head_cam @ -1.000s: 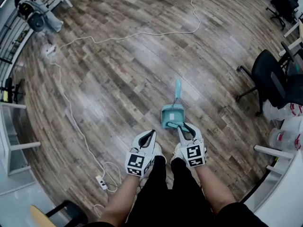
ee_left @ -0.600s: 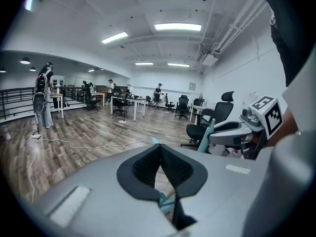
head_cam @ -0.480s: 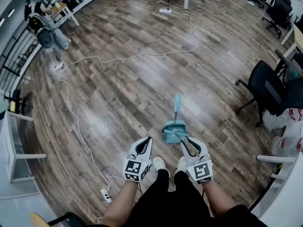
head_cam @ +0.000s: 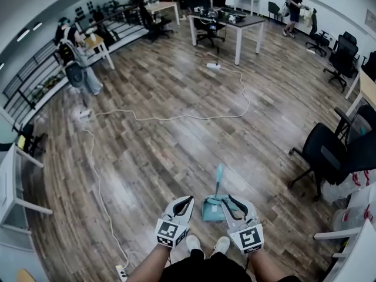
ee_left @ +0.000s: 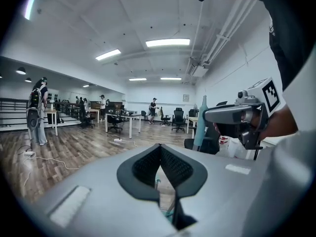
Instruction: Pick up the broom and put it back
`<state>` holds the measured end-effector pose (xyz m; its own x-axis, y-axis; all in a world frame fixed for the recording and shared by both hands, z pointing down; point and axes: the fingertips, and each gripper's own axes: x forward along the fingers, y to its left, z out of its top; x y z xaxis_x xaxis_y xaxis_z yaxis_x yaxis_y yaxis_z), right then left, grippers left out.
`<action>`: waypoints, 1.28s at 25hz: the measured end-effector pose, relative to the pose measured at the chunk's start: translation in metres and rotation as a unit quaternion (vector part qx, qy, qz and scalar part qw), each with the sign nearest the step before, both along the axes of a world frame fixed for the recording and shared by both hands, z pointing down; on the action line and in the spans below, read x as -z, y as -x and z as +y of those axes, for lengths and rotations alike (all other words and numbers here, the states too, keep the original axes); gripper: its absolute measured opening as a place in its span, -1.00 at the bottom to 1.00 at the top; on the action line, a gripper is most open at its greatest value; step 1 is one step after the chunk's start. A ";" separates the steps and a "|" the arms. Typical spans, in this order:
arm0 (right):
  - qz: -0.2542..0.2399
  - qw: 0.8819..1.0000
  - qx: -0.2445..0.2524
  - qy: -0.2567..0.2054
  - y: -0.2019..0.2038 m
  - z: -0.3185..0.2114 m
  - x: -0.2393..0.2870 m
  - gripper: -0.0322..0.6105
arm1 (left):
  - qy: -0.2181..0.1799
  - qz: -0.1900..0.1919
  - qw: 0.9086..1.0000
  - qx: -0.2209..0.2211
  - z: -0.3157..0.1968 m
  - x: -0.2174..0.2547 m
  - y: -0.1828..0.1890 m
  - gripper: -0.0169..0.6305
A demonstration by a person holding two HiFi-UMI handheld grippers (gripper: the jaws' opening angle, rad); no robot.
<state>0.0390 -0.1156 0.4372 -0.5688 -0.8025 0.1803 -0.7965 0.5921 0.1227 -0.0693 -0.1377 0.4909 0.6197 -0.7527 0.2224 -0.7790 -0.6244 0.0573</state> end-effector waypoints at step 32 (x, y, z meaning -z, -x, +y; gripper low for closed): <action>0.007 1.000 -0.021 0.008 -0.015 0.023 -0.012 -0.63 | -0.026 0.025 0.999 0.025 0.015 0.023 0.009 -0.90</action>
